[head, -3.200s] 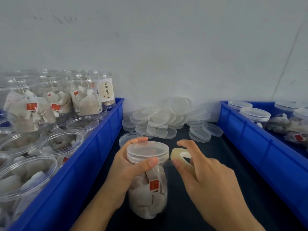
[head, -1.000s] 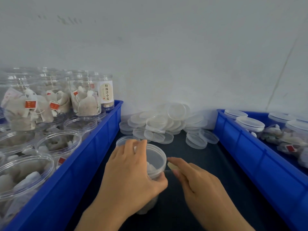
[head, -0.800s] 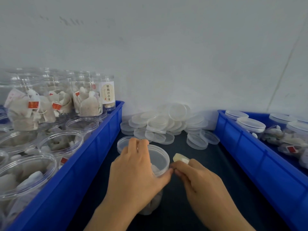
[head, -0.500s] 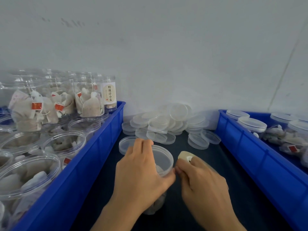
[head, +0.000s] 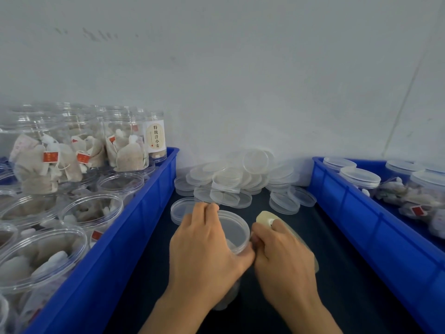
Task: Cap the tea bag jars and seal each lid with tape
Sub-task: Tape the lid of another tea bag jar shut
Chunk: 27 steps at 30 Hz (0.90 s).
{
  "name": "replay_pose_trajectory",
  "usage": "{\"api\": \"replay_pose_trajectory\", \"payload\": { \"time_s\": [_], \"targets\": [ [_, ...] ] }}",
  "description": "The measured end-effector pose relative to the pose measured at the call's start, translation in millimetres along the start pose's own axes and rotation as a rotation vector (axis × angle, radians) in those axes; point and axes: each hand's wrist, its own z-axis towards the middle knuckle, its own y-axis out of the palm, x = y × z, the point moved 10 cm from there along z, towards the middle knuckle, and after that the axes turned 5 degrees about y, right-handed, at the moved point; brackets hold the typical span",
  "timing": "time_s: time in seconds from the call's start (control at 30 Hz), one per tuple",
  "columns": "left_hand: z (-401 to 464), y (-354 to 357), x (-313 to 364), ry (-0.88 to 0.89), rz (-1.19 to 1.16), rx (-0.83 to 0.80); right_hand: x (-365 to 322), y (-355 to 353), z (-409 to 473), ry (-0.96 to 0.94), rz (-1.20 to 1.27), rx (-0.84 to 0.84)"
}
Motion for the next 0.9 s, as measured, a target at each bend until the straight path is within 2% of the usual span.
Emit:
{"api": "replay_pose_trajectory", "payload": {
  "time_s": [0.9],
  "targets": [
    [3, 3, 1, 0.035, 0.035, -0.020, 7, 12, 21, 0.096, 0.074, -0.110]
  ]
}}
